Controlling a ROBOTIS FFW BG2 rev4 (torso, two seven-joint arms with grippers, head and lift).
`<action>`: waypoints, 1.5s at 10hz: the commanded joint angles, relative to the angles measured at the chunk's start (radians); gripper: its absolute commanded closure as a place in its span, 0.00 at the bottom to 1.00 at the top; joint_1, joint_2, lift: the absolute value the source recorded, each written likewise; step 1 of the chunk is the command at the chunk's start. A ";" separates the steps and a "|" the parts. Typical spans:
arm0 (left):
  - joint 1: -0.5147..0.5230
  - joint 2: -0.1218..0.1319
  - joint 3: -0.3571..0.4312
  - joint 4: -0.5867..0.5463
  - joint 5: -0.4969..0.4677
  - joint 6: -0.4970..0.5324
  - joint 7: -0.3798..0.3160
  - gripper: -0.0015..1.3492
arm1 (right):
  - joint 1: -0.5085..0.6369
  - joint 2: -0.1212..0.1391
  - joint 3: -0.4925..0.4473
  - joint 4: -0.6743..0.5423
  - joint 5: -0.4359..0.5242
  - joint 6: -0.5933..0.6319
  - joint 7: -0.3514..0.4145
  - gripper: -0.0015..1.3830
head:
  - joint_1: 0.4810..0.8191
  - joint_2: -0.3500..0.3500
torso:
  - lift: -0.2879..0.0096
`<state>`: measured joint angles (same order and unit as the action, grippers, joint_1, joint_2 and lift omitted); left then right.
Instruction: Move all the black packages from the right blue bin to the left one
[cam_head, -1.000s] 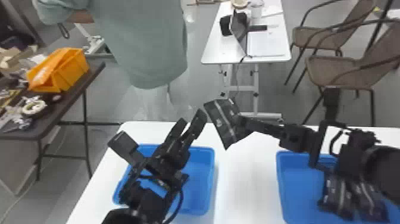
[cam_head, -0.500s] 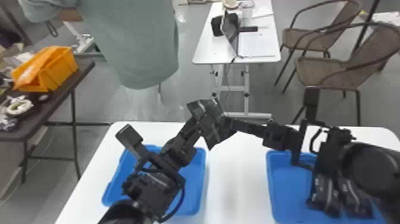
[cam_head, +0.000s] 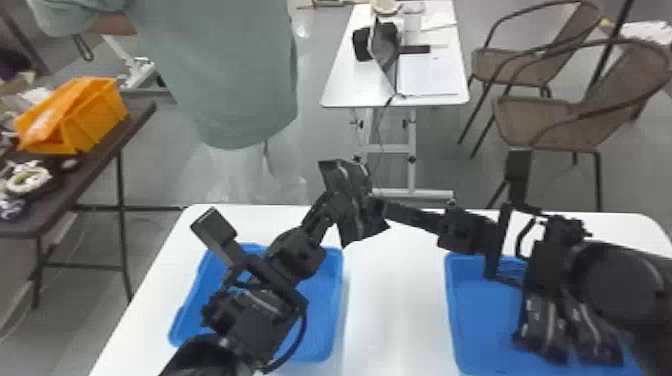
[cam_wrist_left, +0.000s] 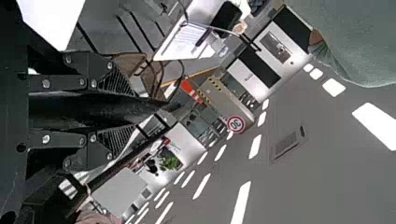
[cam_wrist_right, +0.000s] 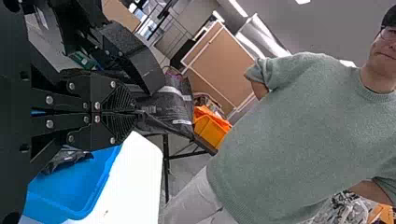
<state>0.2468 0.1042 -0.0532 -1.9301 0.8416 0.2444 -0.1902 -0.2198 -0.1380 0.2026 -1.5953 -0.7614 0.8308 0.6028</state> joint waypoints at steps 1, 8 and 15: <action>0.008 0.002 0.003 -0.003 -0.035 -0.036 0.000 0.90 | 0.002 0.000 0.000 0.000 -0.001 0.001 0.000 0.92 | 0.63 0.75 | 0.83; 0.115 -0.072 0.125 -0.003 -0.550 -0.249 0.051 0.90 | 0.161 0.018 -0.101 -0.144 0.359 -0.145 0.015 0.08 | 0.63 0.82 | 0.83; 0.246 -0.107 0.200 0.019 -1.053 -0.137 0.052 0.90 | 0.470 0.117 -0.227 -0.350 0.777 -0.311 -0.121 0.08 | 0.63 0.75 | 0.83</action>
<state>0.4957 0.0015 0.1476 -1.9205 -0.1915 0.1101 -0.1386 0.2402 -0.0244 -0.0227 -1.9483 0.0125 0.5273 0.4826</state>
